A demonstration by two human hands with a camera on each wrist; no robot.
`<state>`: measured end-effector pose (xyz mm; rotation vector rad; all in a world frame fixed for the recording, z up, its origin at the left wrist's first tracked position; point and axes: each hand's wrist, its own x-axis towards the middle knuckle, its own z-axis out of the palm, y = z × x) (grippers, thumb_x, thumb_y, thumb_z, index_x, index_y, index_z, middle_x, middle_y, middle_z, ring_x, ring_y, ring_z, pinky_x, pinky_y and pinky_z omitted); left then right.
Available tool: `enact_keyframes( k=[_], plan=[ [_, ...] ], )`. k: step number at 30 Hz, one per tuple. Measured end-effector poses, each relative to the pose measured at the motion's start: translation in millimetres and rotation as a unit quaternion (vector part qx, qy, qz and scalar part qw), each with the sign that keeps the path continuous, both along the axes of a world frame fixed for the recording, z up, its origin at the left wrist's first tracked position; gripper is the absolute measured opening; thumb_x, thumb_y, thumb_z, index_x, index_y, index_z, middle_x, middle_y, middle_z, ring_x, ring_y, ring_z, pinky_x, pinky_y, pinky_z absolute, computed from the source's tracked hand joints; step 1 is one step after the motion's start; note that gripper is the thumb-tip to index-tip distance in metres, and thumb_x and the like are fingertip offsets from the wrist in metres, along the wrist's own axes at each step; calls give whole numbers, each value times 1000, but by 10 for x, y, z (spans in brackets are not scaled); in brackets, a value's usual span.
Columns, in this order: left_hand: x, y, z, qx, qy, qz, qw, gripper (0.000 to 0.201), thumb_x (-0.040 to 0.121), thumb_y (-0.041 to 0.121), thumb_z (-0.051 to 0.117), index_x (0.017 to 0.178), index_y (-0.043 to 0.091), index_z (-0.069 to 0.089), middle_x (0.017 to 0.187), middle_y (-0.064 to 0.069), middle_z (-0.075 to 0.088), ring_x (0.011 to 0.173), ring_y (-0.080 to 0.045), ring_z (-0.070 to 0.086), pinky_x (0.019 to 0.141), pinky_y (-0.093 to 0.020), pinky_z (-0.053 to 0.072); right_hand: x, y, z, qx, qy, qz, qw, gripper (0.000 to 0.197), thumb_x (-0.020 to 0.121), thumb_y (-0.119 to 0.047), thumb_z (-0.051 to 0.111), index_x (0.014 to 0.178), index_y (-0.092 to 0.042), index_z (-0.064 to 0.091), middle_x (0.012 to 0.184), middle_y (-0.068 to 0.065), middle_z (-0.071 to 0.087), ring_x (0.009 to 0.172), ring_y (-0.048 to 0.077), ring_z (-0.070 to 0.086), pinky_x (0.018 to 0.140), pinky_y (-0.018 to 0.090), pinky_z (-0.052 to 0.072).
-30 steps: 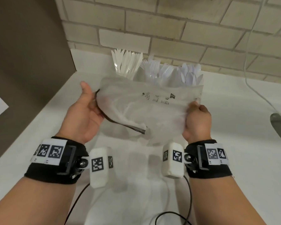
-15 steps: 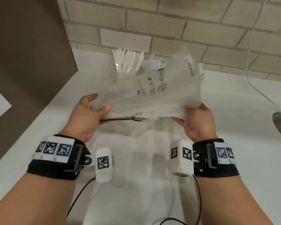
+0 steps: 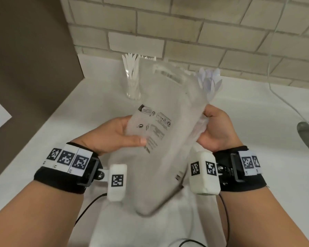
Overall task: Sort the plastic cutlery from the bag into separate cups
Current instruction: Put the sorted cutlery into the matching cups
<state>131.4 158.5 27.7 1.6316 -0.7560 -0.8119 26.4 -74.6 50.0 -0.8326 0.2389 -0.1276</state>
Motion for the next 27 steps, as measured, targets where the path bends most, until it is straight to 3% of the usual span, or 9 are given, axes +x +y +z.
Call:
enact_keyframes(
  k=[3, 7, 9, 11, 13, 18, 21, 24, 27],
  plan=[
    [-51, -83, 19, -42, -24, 155, 987, 23, 84, 8, 68, 105, 16, 68, 101, 4, 75, 96, -11, 70, 85, -28, 55, -44, 81, -24, 40, -58, 17, 997, 57, 63, -21, 73, 116, -16, 52, 110, 3, 61, 105, 20, 59, 103, 36, 39],
    [-89, -167, 72, -80, -49, 227, 969, 22, 87, 16, 67, 108, 20, 67, 102, 6, 74, 95, -9, 70, 84, -25, 56, -53, 319, -164, -270, 79, 34, 959, 70, 64, -26, 83, 125, -7, 54, 120, 11, 67, 107, 25, 66, 95, 45, 52],
    [-89, -157, 78, -83, -50, 230, 968, 18, 89, 21, 64, 107, 22, 68, 103, 8, 74, 97, -9, 69, 86, -26, 55, -39, 330, -187, -343, 98, -10, 934, 34, 75, -13, 76, 108, -8, 65, 101, 7, 74, 92, 26, 70, 83, 44, 57],
    [-46, -110, 40, -87, -31, 248, 964, 21, 90, 27, 64, 109, 20, 69, 105, 6, 74, 100, -12, 69, 94, -37, 52, -39, 258, -165, -297, 108, -74, 946, 11, 86, -3, 65, 94, -10, 68, 86, 5, 74, 77, 22, 68, 70, 34, 57],
    [-18, -62, 10, -98, 4, 273, 957, 28, 89, 31, 64, 113, 17, 67, 108, 2, 73, 103, -15, 68, 99, -43, 49, -39, 191, -165, -267, 111, -105, 951, 12, 89, -2, 60, 88, -12, 66, 80, 3, 72, 73, 19, 66, 67, 29, 57],
    [-79, -14, 24, -102, 125, 175, 971, 33, 85, 22, 62, 118, 21, 62, 114, 1, 71, 107, -16, 66, 92, -36, 53, -33, 201, -229, -215, 101, -114, 965, 17, 91, 2, 53, 92, -13, 62, 75, -2, 72, 68, 12, 68, 65, 25, 57],
    [-66, 20, 60, -126, 134, 211, 960, 27, 92, 16, 55, 118, 15, 63, 111, -3, 72, 105, -20, 67, 83, -31, 57, -44, 183, -220, -223, 110, -128, 960, 8, 94, -10, 55, 92, -12, 62, 73, -4, 72, 65, 10, 68, 61, 25, 57],
    [22, 100, 111, -163, 120, 331, 922, 23, 96, 18, 52, 115, 20, 64, 100, 4, 75, 95, -16, 70, 65, -26, 58, -86, 59, -226, -278, 173, -175, 929, 24, 97, -29, 54, 90, -7, 62, 64, -3, 60, 44, 11, 53, 47, 24, 44],
    [90, 166, 81, -114, 83, 333, 932, 22, 92, 34, 57, 113, 36, 64, 105, 6, 73, 107, -28, 65, 88, -57, 50, -129, -1, -188, -292, 175, -89, 936, 50, 82, -64, 57, 107, -22, 65, 97, -1, 69, 79, 18, 66, 64, 34, 53]
  ],
)
